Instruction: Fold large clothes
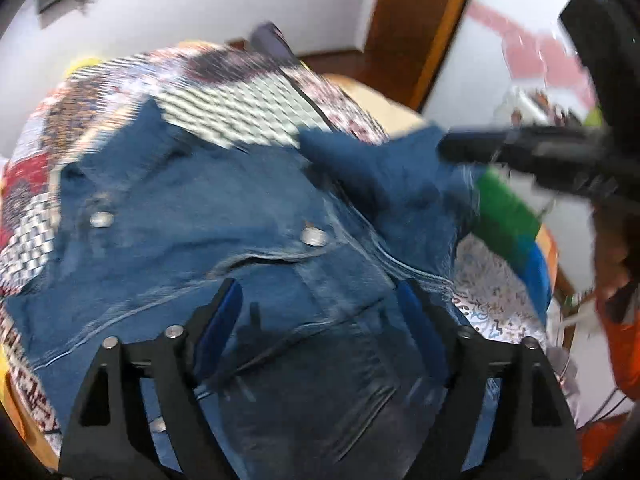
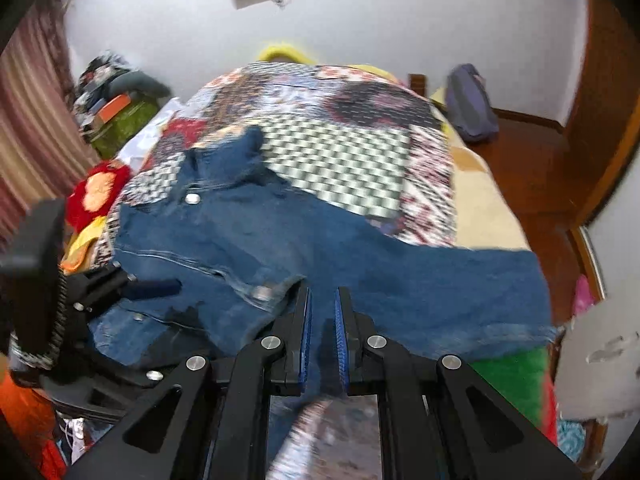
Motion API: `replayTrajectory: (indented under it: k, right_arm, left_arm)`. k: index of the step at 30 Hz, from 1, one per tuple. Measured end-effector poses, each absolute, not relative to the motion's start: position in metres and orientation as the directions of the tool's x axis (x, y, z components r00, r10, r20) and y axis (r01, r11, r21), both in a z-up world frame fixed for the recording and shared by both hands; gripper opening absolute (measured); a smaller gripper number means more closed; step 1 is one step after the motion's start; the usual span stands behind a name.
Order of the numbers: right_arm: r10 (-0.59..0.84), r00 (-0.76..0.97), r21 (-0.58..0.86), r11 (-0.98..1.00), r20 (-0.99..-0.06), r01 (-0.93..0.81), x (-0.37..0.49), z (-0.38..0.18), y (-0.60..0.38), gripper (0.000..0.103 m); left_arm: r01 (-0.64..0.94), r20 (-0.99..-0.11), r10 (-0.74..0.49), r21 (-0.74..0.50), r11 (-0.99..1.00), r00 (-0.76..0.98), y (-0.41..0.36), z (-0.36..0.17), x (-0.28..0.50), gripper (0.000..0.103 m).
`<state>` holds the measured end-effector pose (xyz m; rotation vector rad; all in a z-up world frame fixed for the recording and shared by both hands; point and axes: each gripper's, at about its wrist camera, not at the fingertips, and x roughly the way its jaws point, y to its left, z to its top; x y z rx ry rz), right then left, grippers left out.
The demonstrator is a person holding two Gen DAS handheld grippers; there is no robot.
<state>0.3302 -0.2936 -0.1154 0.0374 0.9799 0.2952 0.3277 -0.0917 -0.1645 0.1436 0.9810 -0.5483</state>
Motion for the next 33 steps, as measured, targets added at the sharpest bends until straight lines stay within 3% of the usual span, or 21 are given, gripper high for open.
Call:
replayTrajectory:
  k: [4,9,12,18,21,24,27,33]
  right_arm:
    - [0.337,0.476,0.191,0.925,-0.812,-0.329,0.347,-0.113,-0.242,0.008]
    - [0.365,0.368,0.180,0.875,-0.855,-0.449,0.365,-0.136,-0.169,0.008]
    - [0.353,0.264,0.175,0.835,-0.898,-0.522,0.372,-0.166,-0.124,0.008]
    - [0.174,0.164,0.035,0.784,-0.971,-0.620,0.377,-0.229,-0.069,0.008]
    - [0.166,0.196,0.003,0.769,-0.966,-0.639,0.376,-0.235,-0.069,0.008]
    - [0.125,0.211,-0.040,0.769,-0.970,-0.639,0.376,-0.235,-0.072,0.008]
    - [0.000,0.298,-0.196,0.753,-0.955,-0.628,0.370,-0.238,-0.074,0.008]
    - [-0.034,0.356,-0.264,0.738,-0.934,-0.621,0.355,-0.237,-0.082,0.008]
  left_arm:
    - [0.389,-0.772,-0.269,-0.030,0.921,0.576,-0.027,-0.144,0.332,0.099]
    - [0.185,-0.821,-0.056,0.061,0.981,0.568,0.063,-0.172,0.349,0.099]
    - [0.112,-0.859,0.006,0.074,0.991,0.511,0.101,-0.203,0.355,0.099]
    - [0.067,-0.912,0.022,0.054,0.996,0.410,0.128,-0.263,0.357,0.099]
    - [0.071,-0.918,-0.004,0.026,0.997,0.397,0.130,-0.286,0.356,0.099]
    - [0.070,-0.904,-0.027,0.004,0.998,0.428,0.134,-0.289,0.351,0.099]
    - [0.058,-0.906,-0.047,-0.024,0.998,0.421,0.140,-0.291,0.351,0.100]
    - [0.031,-0.901,-0.025,-0.013,0.999,0.433,0.143,-0.295,0.341,0.100]
